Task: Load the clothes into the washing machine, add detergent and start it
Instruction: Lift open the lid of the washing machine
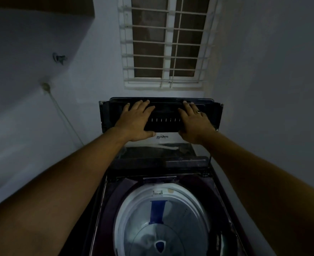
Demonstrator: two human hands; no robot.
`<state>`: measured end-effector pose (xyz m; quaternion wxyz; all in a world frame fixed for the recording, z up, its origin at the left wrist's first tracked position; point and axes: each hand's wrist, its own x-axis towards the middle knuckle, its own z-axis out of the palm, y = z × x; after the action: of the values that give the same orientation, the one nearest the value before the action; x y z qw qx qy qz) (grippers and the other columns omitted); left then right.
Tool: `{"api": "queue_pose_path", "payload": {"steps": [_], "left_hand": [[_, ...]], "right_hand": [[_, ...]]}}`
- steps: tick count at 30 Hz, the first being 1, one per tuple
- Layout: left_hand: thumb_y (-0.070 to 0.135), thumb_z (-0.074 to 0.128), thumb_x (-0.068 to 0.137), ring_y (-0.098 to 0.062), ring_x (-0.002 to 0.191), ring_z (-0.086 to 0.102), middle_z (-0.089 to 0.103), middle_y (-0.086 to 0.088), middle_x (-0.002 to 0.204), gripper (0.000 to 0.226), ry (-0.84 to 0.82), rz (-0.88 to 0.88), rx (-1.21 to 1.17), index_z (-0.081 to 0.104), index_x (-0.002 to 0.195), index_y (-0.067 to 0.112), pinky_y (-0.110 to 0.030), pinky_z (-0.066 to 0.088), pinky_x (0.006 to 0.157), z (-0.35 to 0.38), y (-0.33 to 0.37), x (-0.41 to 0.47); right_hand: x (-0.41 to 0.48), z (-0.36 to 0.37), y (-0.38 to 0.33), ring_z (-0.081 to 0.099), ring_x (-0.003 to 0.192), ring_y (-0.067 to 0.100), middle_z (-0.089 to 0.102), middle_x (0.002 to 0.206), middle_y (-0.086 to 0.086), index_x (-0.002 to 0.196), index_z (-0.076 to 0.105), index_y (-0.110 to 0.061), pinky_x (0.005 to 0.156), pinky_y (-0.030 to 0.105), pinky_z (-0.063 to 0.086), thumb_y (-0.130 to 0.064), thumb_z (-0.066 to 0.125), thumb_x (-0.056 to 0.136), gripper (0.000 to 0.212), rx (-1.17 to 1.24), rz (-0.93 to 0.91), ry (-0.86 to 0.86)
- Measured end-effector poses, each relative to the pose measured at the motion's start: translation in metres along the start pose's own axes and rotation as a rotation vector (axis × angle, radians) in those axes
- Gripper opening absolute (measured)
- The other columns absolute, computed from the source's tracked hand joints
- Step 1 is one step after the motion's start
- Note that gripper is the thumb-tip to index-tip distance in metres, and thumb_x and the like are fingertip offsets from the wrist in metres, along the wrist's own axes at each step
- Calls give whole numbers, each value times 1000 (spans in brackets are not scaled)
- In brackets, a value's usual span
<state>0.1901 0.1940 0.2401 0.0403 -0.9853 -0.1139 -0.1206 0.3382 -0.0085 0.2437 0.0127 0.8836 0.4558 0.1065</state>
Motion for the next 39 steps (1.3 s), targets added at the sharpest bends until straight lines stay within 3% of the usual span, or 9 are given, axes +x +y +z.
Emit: {"api": "queue_pose_path", "payload": {"steps": [7,17,23,30,39], "left_hand": [[76,60,79,-27,156,1,-1,-6,170,117,-83,-10,33,5,162,16,-57,5,124,7,-12,24],[75,59,82,-27,156,-10,-16,-7,169,119,-193,0,38,-1,161,10,-51,4,125,12,-23,40],[68,58,87,-28,156,-12,-13,-10,169,109,-147,-14,25,3,162,10,-50,4,125,11,-5,27],[65,58,90,-27,156,-7,-6,-8,170,103,-107,81,-59,4,162,13,-49,5,126,3,48,21],[64,57,91,-26,156,-3,-3,-7,170,102,-179,248,-189,3,162,14,-46,6,126,26,172,13]], "right_hand": [[23,5,7,-4,157,35,-15,169,10,163,3,-18,122,60,19,-45,65,91,98,18,11,-121],[19,16,15,1,157,35,-3,171,10,163,4,-22,120,61,19,-43,65,93,96,23,29,-213],[1,2,25,4,156,37,0,171,11,163,5,-21,121,61,23,-43,64,94,94,46,54,-198],[-48,-8,45,9,156,38,4,170,12,163,7,-19,121,59,27,-44,63,95,91,57,109,-155],[-168,10,110,14,155,35,8,170,13,162,9,-18,119,57,30,-46,59,96,88,96,276,-201]]}}
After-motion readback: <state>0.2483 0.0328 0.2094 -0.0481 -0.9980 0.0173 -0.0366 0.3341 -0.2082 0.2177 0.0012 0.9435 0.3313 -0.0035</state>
